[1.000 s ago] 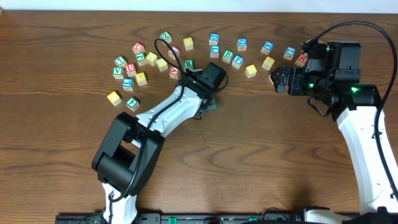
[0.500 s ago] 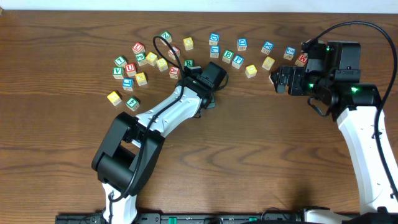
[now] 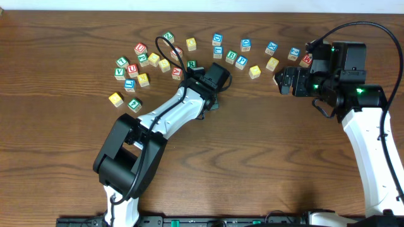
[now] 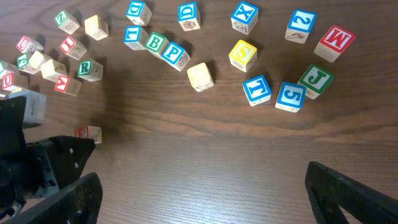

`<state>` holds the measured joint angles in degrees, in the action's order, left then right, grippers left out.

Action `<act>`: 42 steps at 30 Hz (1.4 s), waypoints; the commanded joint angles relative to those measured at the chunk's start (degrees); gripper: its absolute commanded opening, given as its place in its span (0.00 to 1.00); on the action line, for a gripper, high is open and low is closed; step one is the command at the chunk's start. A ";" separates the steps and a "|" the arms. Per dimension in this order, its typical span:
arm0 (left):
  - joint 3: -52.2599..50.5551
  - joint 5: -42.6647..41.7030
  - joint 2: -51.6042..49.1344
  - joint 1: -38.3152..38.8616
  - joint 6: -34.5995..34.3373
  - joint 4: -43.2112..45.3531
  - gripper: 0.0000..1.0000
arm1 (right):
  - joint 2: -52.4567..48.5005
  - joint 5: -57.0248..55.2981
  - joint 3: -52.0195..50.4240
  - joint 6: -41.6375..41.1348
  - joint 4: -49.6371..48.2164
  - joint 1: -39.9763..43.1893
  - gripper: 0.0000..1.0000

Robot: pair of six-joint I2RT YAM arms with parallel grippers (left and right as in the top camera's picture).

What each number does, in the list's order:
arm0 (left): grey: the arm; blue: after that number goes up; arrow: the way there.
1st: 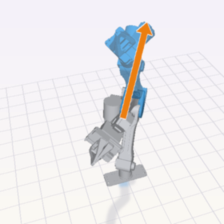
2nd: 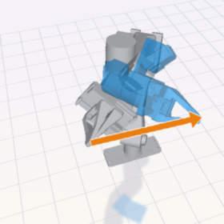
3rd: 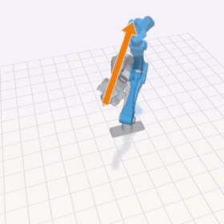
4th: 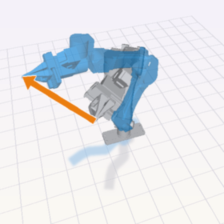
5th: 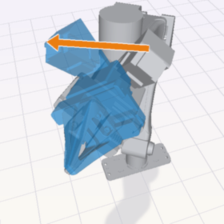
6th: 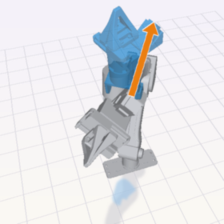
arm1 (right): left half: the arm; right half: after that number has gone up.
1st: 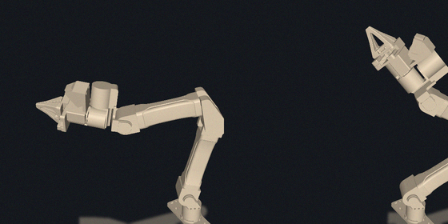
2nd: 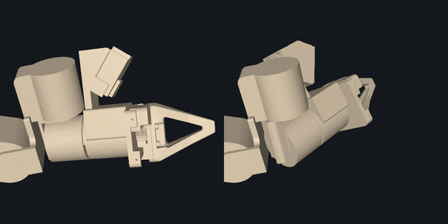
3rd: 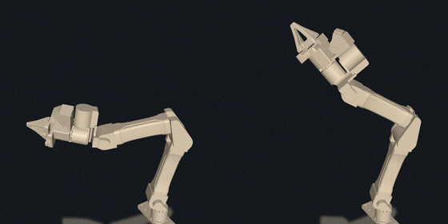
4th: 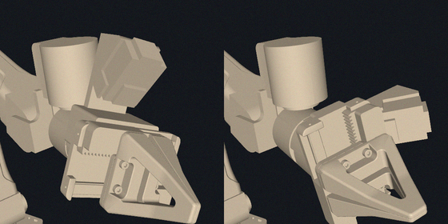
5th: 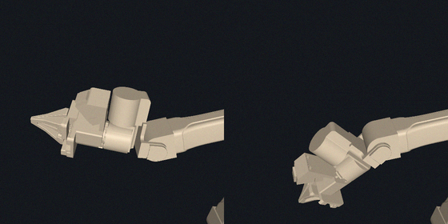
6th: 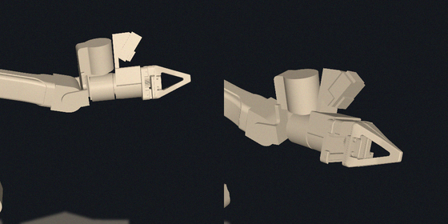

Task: Spell out NEURIPS
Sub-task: 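Place the red E block right of the green N block, then move the left gripper over the red U block in the arc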

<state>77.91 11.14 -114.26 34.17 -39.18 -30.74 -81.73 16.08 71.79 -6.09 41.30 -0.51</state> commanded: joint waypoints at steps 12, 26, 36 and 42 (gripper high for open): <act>1.99 1.07 15.65 -2.82 16.68 -0.50 0.42 | -0.28 -0.07 1.18 -0.70 -0.35 -0.35 0.99; 14.27 -3.69 13.81 -26.27 23.45 -9.51 0.49 | -0.28 0.00 1.18 -0.72 -1.05 -0.35 0.99; 14.25 -3.87 3.32 -29.99 22.64 -3.23 0.49 | -0.28 -0.04 1.18 -0.72 -0.72 -0.35 0.99; 14.23 -1.20 -0.11 -29.99 22.45 -1.25 0.49 | -0.28 -0.04 1.18 -0.72 0.11 -0.35 0.99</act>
<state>91.81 7.70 -112.42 4.23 -17.06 -32.53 -81.73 16.08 71.81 -6.09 41.15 -0.51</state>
